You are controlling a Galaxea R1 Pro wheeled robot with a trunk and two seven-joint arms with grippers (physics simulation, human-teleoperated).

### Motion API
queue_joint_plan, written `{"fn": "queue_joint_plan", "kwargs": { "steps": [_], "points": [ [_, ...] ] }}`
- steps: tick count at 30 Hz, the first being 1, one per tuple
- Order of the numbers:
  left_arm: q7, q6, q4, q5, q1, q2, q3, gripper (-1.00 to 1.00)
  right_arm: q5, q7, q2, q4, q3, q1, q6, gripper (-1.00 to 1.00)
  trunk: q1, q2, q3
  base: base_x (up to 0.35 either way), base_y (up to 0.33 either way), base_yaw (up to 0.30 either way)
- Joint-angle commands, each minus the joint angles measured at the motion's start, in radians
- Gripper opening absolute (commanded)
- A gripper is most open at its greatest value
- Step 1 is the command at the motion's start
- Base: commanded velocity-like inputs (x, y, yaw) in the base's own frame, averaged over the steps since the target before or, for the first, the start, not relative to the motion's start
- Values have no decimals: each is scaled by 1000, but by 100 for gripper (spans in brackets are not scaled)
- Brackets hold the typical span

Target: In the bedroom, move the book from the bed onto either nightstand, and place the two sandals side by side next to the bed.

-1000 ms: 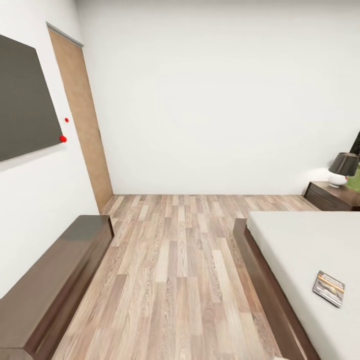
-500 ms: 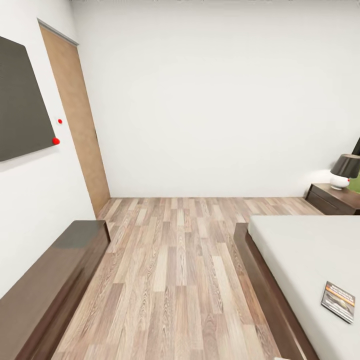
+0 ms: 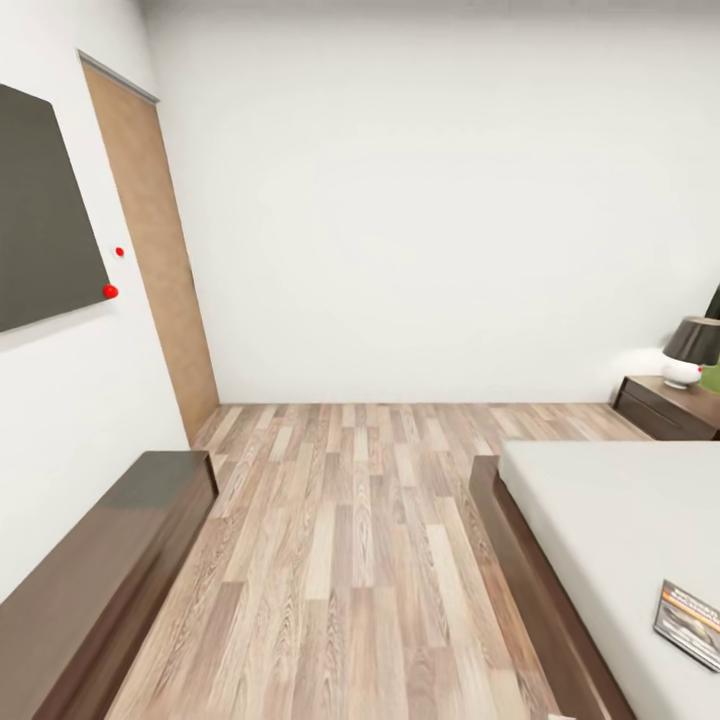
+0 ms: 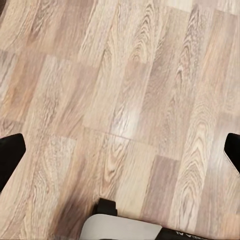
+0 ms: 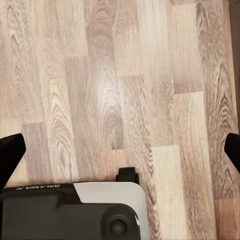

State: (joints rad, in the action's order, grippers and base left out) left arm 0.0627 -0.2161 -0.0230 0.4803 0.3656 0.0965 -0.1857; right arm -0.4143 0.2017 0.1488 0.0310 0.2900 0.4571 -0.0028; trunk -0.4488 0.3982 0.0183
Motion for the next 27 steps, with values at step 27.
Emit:
{"fn": "queue_joint_plan", "kwargs": {
  "steps": [27],
  "points": [
    [5, -3, 2, 11, 1, 0, -8, 100, -10, 5, 0, 3, 9, 2, 0, 100, -1, 2, -2, 332, 14, -88]
  ]
}}
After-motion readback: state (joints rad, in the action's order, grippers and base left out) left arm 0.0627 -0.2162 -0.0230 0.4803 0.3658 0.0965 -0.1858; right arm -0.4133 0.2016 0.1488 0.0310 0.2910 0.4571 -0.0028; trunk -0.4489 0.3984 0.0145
